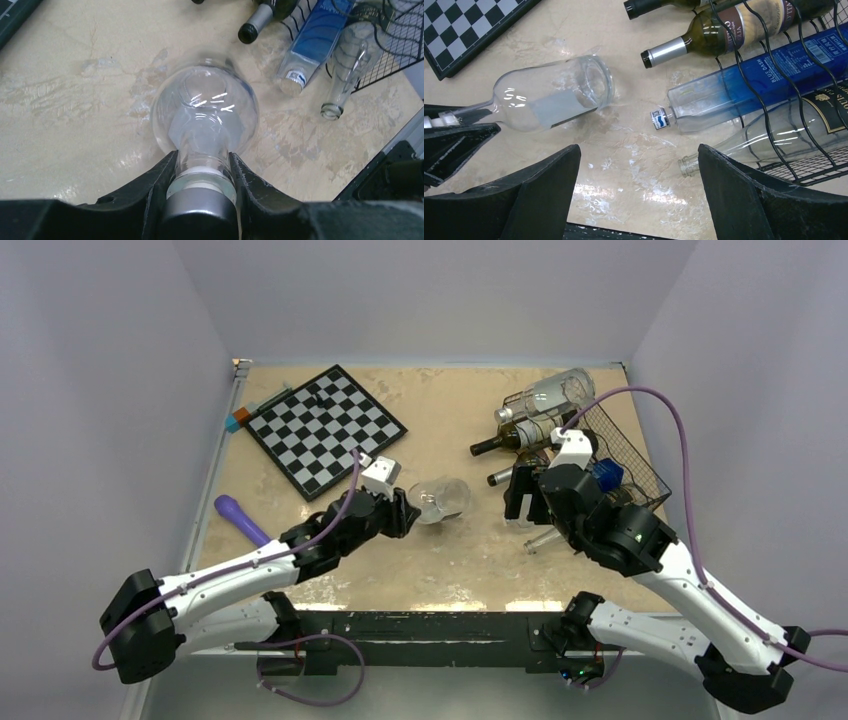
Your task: Put the wine bottle on the wine rack
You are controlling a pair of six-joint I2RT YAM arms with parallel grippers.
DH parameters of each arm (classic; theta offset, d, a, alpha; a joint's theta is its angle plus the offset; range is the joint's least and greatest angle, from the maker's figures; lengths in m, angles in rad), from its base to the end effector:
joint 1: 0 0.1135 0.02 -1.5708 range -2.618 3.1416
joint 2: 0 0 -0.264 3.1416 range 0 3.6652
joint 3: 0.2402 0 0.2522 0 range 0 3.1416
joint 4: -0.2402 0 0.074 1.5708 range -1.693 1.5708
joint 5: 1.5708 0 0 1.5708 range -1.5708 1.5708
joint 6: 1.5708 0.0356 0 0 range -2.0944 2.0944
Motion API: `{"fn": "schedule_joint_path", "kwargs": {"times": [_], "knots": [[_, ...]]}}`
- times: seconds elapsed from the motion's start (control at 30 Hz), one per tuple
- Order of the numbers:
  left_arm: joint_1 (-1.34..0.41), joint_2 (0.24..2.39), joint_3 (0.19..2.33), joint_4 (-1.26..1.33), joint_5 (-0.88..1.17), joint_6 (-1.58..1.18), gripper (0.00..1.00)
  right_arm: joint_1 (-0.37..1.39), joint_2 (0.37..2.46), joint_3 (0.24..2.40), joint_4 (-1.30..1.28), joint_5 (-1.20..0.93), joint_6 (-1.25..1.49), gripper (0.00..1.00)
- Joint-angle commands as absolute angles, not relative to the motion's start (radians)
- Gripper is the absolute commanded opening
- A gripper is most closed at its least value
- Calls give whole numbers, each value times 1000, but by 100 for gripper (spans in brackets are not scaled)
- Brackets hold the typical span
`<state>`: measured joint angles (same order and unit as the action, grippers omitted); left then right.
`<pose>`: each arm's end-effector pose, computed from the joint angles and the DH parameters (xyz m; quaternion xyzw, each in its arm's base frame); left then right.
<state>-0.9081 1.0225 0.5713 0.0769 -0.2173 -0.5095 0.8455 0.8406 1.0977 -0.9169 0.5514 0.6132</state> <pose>0.1477 -0.1768 0.2462 0.1028 0.8173 -0.2964 0.4834 0.1121 0.0984 0.3666 0.0188 0.8722 0.0998 0.4785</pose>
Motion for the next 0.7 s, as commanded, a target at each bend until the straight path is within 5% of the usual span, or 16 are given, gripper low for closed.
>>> {"fn": "schedule_joint_path", "kwargs": {"times": [0.0,0.67], "knots": [[-943,1054,531,-55,-271,-460,0,845,827,1076,-866,527,615,92],[-976,1300,656,-244,-200,-481,0,845,842,1057,-850,509,612,92]]}}
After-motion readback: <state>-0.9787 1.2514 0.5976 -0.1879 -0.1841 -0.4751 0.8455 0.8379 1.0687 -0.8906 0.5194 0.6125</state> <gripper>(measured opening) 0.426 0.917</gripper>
